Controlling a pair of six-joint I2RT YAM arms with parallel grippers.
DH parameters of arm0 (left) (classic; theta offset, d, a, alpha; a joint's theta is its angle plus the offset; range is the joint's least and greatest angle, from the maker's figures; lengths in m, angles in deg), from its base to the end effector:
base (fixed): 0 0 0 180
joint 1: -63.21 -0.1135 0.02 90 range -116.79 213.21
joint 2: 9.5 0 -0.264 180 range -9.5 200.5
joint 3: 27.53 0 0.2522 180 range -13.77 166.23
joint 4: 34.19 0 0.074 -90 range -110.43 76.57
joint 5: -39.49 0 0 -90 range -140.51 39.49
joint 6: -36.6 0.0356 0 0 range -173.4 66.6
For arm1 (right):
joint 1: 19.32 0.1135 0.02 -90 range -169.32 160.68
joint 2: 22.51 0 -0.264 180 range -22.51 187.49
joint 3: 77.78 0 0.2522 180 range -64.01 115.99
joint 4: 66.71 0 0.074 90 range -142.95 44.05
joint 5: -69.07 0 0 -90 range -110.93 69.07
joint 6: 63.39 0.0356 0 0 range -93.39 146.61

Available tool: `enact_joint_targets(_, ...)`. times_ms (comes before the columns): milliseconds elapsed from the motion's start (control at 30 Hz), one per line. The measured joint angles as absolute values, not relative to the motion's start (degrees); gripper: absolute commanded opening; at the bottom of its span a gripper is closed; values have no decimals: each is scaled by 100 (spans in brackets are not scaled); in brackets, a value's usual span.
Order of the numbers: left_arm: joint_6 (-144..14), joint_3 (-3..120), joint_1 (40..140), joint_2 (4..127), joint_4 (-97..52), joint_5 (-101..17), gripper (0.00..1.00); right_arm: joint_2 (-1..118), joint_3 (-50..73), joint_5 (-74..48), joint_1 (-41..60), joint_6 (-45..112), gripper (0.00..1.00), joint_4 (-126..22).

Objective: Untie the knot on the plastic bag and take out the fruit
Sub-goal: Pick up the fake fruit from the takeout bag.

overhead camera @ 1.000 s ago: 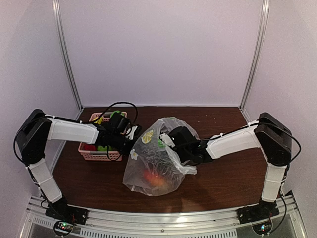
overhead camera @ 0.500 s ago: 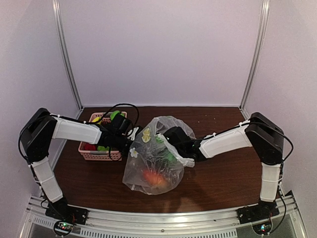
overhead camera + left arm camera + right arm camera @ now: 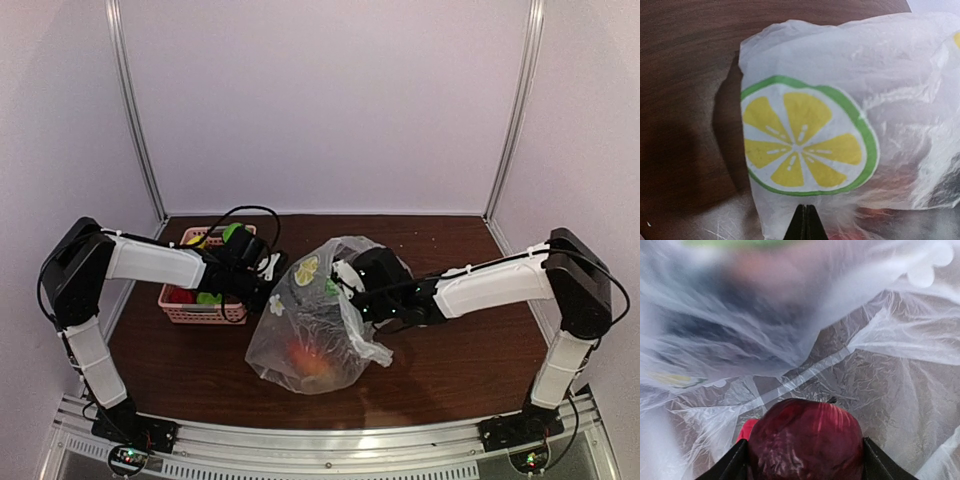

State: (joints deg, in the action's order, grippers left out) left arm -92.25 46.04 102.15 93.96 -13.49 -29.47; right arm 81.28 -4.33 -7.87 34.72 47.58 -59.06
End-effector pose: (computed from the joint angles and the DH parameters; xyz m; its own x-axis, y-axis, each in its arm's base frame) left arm 0.2783 -0.2413 0.1617 -0.9472 0.0127 -0.3204 0.2179 0.7584 -0.6143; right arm 0.2203 0.3174 0.1756 -0.6571 -0.3121 -0.6861 -0.7046 0.5778 0.4119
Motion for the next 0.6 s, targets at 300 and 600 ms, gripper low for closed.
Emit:
enact_joint_targets(300,-9205,4604,10215,9302,-1294,-3118,0,6677,-1133,-1137,3472,4789,47,-5803)
enact_joint_targets(600,-8969,4819,10215,9066,-1026,-3310,14,5147,-2199,-1211,3472,5108,48,-5480)
